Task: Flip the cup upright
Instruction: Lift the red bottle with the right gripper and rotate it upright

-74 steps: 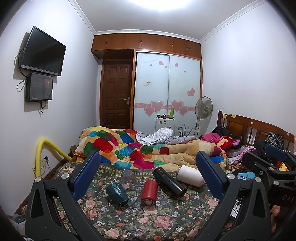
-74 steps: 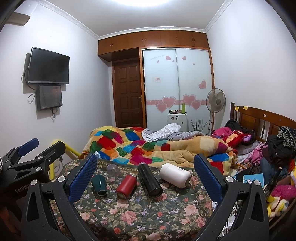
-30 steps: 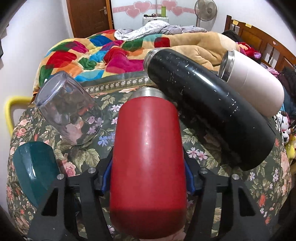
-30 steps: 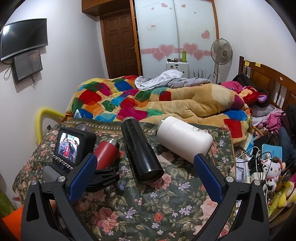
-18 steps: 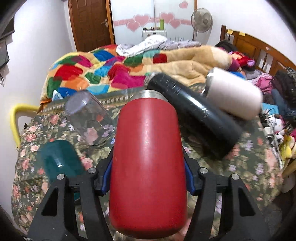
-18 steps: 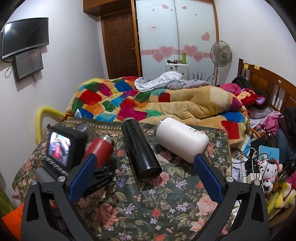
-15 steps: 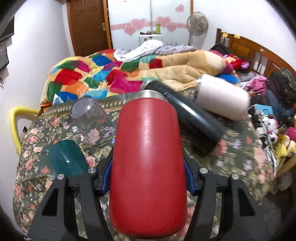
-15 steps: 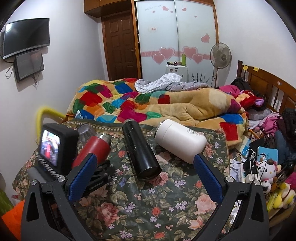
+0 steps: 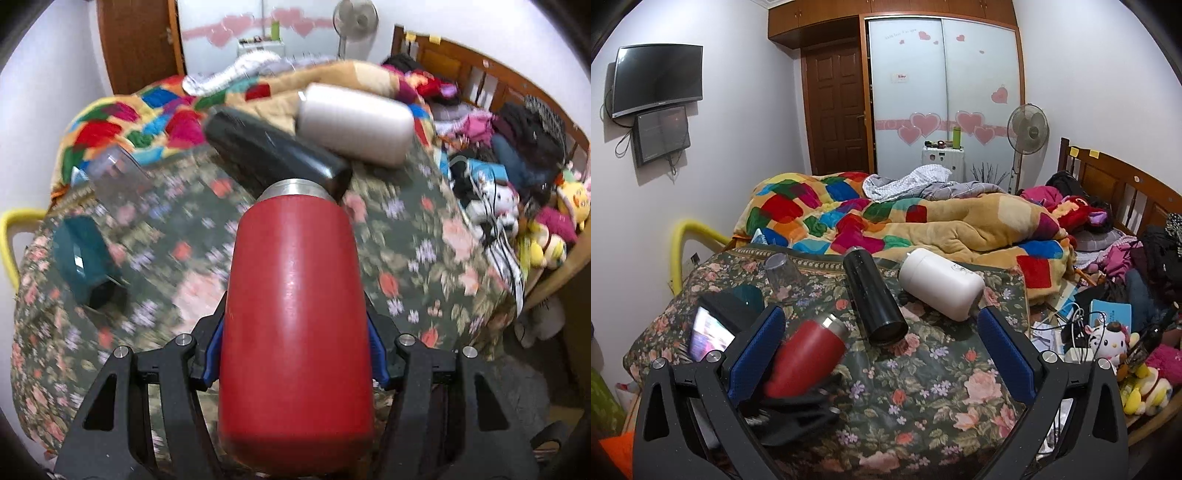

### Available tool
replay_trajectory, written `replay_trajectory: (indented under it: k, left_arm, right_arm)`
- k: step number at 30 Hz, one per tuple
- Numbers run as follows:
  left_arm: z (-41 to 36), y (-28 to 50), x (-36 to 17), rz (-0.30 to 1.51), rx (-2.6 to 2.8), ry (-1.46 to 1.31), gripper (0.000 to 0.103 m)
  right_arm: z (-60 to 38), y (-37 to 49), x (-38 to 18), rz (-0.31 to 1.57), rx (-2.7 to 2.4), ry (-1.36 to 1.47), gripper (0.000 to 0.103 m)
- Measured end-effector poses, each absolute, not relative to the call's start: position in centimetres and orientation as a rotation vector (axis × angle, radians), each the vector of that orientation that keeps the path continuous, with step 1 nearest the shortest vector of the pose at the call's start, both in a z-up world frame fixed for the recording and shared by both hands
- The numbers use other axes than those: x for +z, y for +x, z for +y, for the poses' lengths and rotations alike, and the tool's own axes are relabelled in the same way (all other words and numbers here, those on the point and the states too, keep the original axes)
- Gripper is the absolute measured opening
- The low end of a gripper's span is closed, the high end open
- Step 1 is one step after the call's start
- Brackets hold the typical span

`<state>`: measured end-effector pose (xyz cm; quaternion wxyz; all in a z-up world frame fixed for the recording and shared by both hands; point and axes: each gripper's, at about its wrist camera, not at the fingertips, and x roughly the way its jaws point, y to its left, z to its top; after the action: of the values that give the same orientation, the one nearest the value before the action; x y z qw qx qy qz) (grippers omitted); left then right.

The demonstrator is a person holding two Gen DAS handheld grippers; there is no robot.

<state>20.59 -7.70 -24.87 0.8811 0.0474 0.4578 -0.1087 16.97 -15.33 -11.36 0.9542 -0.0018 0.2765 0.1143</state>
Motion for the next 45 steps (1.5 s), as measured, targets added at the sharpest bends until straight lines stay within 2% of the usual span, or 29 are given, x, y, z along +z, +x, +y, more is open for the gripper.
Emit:
replay_trajectory:
  k: [6, 14, 18, 20, 27, 29, 36, 42, 45]
  left_arm:
    - [-8.7, 21.6, -27.6, 1.005, -0.171, 0.124, 0.061]
    - [-8.6, 22.4, -28.4, 1.016, -0.145, 0.129, 0.061]
    - [-8.6, 21.9, -27.2, 0.986, -0.198, 0.111, 0.064]
    - [-8.6, 21.5, -26.3, 0.968, -0.218, 0.113, 0.068]
    - [-4.5, 18.0, -20.6, 0.834, -0.174, 0.044, 0.074]
    - [-2.6, 17.0, -19.1, 0.789, -0.127, 0.033, 0.082]
    - [5.7, 12.3, -15.7, 0.659, 0.083, 0.02, 0.085]
    - [9.7, 10.3, -16.9, 0.664, 0.161, -0.015, 0.085]
    - [10.4, 10.0, -18.1, 0.684, 0.17, -0.035, 0.085]
  right_arm:
    - [-16.2, 16.7, -12.2, 0.59, 0.223, -0.007, 0.103]
    - [-16.7, 16.7, -13.1, 0.623, 0.211, 0.0, 0.103]
    - [-16.7, 16.7, -13.1, 0.629, 0.21, 0.001, 0.103]
    - [-16.6, 16.7, -13.1, 0.632, 0.209, 0.0, 0.103]
    - [-16.4, 16.4, -12.1, 0.623, 0.215, 0.008, 0.103]
    - [-16.1, 16.7, -12.2, 0.636, 0.217, 0.013, 0.103]
    - [-14.1, 19.5, -16.0, 0.799, 0.236, 0.035, 0.103]
    - [-12.2, 22.2, -20.9, 0.99, 0.275, 0.113, 0.103]
    - [-11.0, 23.4, -23.1, 1.074, 0.275, 0.114, 0.094]
